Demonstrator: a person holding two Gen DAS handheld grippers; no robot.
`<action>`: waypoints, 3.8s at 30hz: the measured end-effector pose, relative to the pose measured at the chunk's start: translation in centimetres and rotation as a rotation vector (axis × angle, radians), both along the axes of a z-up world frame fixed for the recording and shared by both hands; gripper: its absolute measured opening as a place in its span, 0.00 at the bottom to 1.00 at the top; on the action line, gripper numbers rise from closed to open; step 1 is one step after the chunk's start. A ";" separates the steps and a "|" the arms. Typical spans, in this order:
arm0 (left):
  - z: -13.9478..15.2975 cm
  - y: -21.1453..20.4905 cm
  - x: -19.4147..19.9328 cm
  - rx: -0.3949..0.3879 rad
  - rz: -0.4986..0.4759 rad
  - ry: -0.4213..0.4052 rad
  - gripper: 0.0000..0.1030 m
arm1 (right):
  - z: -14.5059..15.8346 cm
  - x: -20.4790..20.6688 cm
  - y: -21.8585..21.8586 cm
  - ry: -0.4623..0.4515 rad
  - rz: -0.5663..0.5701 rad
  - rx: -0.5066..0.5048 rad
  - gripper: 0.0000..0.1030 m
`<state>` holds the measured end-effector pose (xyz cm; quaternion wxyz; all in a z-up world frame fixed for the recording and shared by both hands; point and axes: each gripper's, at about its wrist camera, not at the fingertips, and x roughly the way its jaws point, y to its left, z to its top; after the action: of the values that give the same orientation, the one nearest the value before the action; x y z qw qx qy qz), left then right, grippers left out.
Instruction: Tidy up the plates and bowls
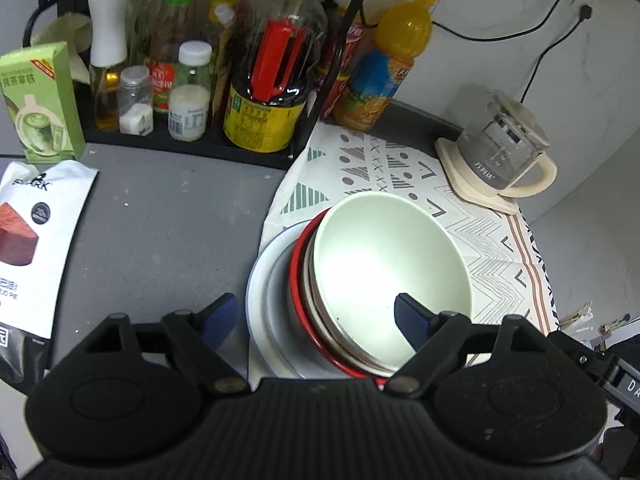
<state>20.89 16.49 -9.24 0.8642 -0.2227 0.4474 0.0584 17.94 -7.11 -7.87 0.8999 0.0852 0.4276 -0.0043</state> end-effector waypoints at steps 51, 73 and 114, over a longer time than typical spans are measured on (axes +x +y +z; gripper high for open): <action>7.1 0.1 -23.8 0.276 -0.053 -0.185 0.89 | 3.9 -19.9 5.8 -0.166 0.114 -0.064 1.00; 8.0 0.8 -23.0 0.272 -0.114 -0.195 0.89 | 4.4 -18.8 7.7 -0.194 0.091 -0.072 1.00; 7.2 -1.6 -19.6 0.256 -0.140 -0.156 0.89 | 4.4 -16.7 5.5 -0.178 0.068 -0.119 1.00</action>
<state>1.26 14.93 -2.04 0.9196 -0.0827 0.3822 0.0369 1.22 -1.64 -3.45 0.9375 0.0172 0.3476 0.0087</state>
